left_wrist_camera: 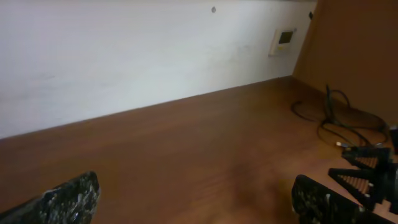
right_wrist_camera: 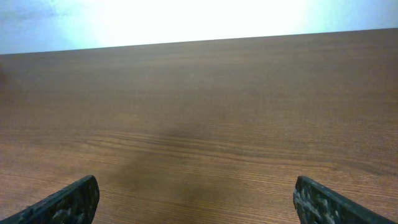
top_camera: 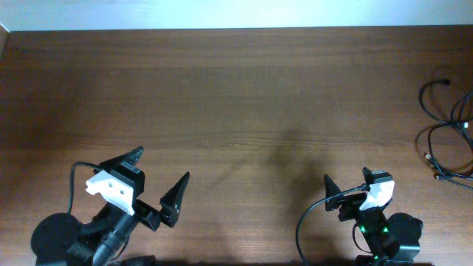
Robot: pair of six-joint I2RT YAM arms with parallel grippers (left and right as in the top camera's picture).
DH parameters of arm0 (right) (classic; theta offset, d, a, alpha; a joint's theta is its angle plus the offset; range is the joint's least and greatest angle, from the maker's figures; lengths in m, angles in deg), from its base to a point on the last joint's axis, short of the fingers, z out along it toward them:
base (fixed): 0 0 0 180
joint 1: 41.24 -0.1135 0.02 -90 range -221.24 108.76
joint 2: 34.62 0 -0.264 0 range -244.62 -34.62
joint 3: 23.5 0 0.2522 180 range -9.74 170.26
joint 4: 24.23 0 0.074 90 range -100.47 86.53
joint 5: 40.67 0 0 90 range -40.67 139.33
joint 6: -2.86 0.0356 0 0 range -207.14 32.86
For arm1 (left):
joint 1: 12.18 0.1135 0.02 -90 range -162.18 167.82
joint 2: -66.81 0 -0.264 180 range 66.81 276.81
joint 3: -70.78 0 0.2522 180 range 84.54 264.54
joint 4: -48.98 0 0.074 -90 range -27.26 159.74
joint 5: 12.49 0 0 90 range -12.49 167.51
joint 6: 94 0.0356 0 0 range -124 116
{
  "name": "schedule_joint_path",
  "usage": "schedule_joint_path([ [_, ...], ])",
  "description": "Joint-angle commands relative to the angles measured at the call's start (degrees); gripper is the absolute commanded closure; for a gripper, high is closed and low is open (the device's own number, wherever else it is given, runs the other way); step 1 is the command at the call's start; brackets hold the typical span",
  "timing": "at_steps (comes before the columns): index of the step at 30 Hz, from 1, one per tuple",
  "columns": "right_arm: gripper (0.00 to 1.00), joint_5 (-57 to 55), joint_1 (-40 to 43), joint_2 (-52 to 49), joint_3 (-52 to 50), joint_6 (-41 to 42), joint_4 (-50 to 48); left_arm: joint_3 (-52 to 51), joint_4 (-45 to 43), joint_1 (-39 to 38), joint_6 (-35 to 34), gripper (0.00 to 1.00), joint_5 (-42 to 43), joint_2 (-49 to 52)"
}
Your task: Untangle cables
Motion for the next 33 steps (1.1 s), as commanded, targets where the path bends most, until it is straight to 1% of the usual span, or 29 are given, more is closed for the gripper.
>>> schedule_joint_path([
  [1, 0.01, -0.28, -0.37, 0.66, -0.66, 0.24, -0.22, -0.33, 2.10, -0.31, -1.38, 0.01, 0.85, -0.17],
  [2, 0.01, -0.28, -0.37, 0.66, -0.66, 0.24, -0.22, -0.33, 3.37, -0.33, 0.90, 0.01, -0.70, -0.17],
  [4, 0.01, -0.28, -0.37, 0.66, -0.66, 0.24, -0.24, -1.40, 4.26, -0.31, 9.20, 0.01, -0.63, -0.17],
  [6, 0.01, -0.28, -0.37, 0.66, -0.66, 0.24, -0.22, -3.41, 3.89, -0.31, 11.85, 0.01, -0.61, -0.17],
  [8, 0.01, -0.28, -0.37, 0.66, -0.66, 0.24, -0.22, -6.99, 0.57, -0.33, 12.26, 0.01, 0.63, -0.17],
  [9, 0.01, -0.28, -0.37, 0.66, -0.66, 0.24, -0.22, -10.80, -4.87, -0.33, 12.28, 0.01, 3.74, -0.17],
  [12, 0.01, -0.28, -0.35, 0.66, -0.66, 0.24, -0.22, -19.21, -17.38, -0.33, 12.24, 0.01, 12.52, -0.17],
  [14, 0.01, -0.28, -0.37, 0.66, -0.66, 0.24, -0.22, -24.90, -28.94, -0.33, 12.24, 0.01, 18.56, -0.17],
  [16, 0.01, -0.28, -0.37, 0.66, -0.66, 0.24, -0.22, -29.40, -38.51, -1.18, 12.24, 0.01, 20.76, -1.09],
  [18, 0.01, -0.28, -0.37, 0.66, -0.66, 0.24, -0.22, -33.20, -45.33, -3.69, 12.24, 0.01, 17.16, -3.96],
  [19, 0.01, -0.28, -0.37, 0.66, -0.66, 0.24, -0.22, -34.67, -47.10, -4.70, 12.24, 0.01, 14.62, -5.51],
  [20, 0.01, -0.28, -0.35, 0.66, -0.66, 0.24, -0.22, -36.22, -48.59, -5.79, 12.24, 0.01, 11.32, -7.30],
  [21, 0.01, -0.28, -0.37, 0.66, -0.66, 0.24, -0.22, -38.16, -49.35, -7.37, 12.22, 0.01, 5.22, -10.21],
  [24, 0.01, -0.26, -0.35, 0.66, -0.66, 0.24, -0.22, -42.51, -49.46, -9.27, 12.20, 0.01, -7.54, -17.07],
  [26, 0.01, -0.28, -0.37, 0.66, -0.66, 0.24, -0.24, -46.18, -49.40, -9.27, 11.61, 0.01, -13.77, -20.79],
  [28, 0.01, -0.28, -0.37, 0.66, -0.66, 0.24, -0.22, -48.98, -49.55, -9.27, 7.02, 0.01, -22.03, -23.12],
  [29, 0.01, -0.28, -0.35, 0.66, -0.66, 0.24, -0.22, -49.83, -49.64, -9.27, 5.86, 0.01, -25.05, -24.06],
  [31, 0.01, -0.28, -0.37, 0.66, -0.66, 0.24, -0.22, -50.62, -49.62, -9.27, 5.33, 0.01, -31.98, -25.11],
  [33, 0.01, -0.28, -0.35, 0.66, -0.66, 0.24, -0.22, -50.62, -49.18, -9.27, 5.33, 0.01, -35.87, -25.11],
])
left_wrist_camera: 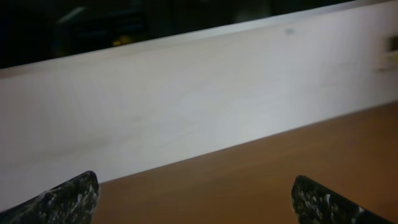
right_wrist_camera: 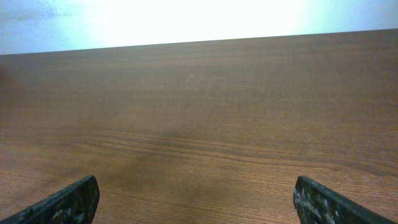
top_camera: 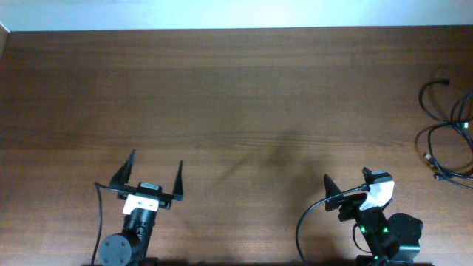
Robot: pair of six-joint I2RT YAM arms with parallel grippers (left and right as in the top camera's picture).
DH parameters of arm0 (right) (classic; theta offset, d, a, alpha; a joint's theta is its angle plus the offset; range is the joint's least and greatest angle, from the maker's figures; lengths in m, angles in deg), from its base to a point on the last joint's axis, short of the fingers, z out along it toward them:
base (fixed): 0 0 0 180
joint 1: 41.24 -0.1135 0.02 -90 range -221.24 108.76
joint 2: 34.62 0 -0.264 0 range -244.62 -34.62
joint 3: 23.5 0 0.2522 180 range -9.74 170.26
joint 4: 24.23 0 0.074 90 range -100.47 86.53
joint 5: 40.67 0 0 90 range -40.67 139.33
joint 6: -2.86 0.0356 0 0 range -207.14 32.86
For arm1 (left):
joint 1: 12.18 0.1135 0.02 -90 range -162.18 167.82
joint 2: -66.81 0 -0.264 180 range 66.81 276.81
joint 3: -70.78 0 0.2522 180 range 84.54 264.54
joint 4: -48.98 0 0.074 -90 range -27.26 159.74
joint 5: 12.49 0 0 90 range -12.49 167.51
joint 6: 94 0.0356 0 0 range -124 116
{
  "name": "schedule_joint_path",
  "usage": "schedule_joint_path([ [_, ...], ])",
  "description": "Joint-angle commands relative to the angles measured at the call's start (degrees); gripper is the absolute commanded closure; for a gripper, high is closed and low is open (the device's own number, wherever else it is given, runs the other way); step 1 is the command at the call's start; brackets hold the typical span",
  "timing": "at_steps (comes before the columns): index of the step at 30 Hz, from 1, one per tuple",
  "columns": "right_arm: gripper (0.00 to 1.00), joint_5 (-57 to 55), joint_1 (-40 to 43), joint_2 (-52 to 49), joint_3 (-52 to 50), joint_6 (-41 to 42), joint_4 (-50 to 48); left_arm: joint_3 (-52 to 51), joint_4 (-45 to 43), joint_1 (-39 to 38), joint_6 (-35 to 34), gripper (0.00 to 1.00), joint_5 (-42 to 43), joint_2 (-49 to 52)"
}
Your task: Untangle cables
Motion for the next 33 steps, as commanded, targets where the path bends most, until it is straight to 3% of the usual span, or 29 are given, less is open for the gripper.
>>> schedule_joint_path([
  [1, 0.01, -0.28, -0.31, 0.44, -0.61, 0.28, -0.24, -0.55, 1.36, -0.26, -1.70, 0.01, -9.97, -0.66],
  [3, 0.01, -0.28, -0.31, 0.44, -0.61, 0.28, -0.22, -0.55, 10.75, -0.17, -1.68, 0.01, -10.14, -0.66],
  [8, 0.01, -0.28, -0.31, 0.44, -0.61, 0.28, -0.22, -0.55, 17.66, -0.17, -1.31, 0.01, -11.32, -0.66],
  [33, 0.01, -0.26, -0.31, 0.44, -0.61, 0.28, -0.22, -0.55, 17.64, -0.17, -1.25, 0.01, -11.80, -0.63],
])
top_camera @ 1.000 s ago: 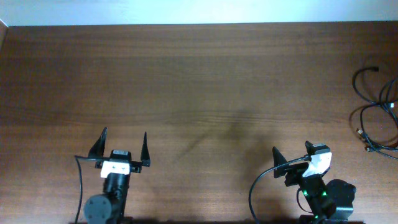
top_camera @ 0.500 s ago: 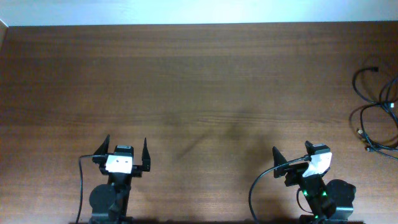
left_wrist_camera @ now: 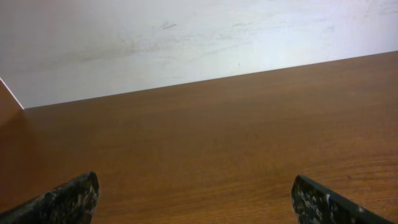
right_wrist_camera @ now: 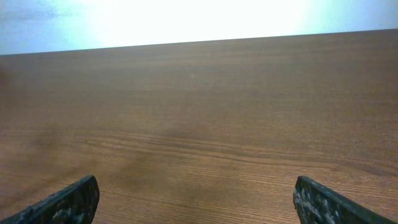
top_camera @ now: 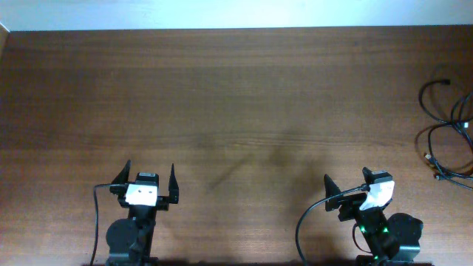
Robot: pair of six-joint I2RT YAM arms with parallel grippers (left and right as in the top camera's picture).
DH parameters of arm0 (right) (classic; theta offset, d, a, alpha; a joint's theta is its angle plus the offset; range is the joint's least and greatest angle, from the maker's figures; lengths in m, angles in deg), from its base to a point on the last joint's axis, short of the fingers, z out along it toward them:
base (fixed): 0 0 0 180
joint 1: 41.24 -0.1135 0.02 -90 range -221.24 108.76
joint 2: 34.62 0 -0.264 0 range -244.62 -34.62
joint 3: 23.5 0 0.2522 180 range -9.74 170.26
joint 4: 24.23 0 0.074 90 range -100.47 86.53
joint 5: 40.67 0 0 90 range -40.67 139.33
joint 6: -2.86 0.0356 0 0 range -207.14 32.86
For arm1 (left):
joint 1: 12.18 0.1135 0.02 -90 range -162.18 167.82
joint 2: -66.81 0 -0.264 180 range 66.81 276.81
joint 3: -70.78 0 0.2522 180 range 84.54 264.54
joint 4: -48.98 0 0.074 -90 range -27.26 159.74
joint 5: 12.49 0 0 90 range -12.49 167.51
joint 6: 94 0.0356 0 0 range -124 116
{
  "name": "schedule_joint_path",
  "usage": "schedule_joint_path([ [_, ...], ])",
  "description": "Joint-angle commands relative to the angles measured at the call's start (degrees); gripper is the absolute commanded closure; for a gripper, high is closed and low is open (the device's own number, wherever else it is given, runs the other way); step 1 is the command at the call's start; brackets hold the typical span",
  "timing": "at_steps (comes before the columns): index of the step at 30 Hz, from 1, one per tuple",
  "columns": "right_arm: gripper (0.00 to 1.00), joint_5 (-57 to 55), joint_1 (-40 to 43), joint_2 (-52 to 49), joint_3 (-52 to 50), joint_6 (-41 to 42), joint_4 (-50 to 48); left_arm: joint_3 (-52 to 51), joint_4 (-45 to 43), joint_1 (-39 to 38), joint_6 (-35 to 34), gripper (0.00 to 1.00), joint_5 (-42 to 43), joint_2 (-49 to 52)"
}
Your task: Untangle cables
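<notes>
A tangle of thin black cables [top_camera: 446, 131] lies at the table's far right edge, partly cut off by the overhead view. My left gripper [top_camera: 149, 176] is at the near left, pointing at the far edge, open and holding nothing. My right gripper [top_camera: 346, 185] is at the near right, well short of the cables, also open and holding nothing. In the left wrist view, the left gripper [left_wrist_camera: 196, 202] has only bare wood between its fingertips [left_wrist_camera: 69, 198]. The right wrist view shows the same for the right gripper [right_wrist_camera: 196, 202]. Neither wrist view shows the cables.
The brown wooden table [top_camera: 236, 96] fills the overhead view. A pale wall [left_wrist_camera: 186, 37] runs along its far edge. Each arm's own black lead [top_camera: 301, 225] loops beside its base at the near edge.
My left arm has squared up over its base, and its wrist view has dropped from mostly wall to mostly tabletop. The right arm and the cables have not moved.
At first my left gripper was open and angled to the right, with the cables in its wrist view. Then it faced the far wall. Now it points straight ahead, tilted down at the wood. The right gripper stayed open and still throughout.
</notes>
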Motion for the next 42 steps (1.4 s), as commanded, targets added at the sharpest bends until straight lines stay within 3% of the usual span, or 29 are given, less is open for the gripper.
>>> schedule_joint_path([
  [1, 0.01, -0.28, -0.79, 0.44, -0.61, 0.26, -0.24, -0.13, 0.24, -0.17, -0.28, 0.01, -0.81, -0.28],
  [6, 0.01, -0.26, -7.85, 0.44, -0.61, 0.26, -0.22, -0.13, 0.24, -0.17, -0.28, 0.01, -0.81, -0.28],
  [42, 0.01, -0.28, -7.80, 0.44, -0.61, 0.26, -0.24, -0.13, 0.24, -0.17, -0.28, 0.01, -0.81, -0.28],
])
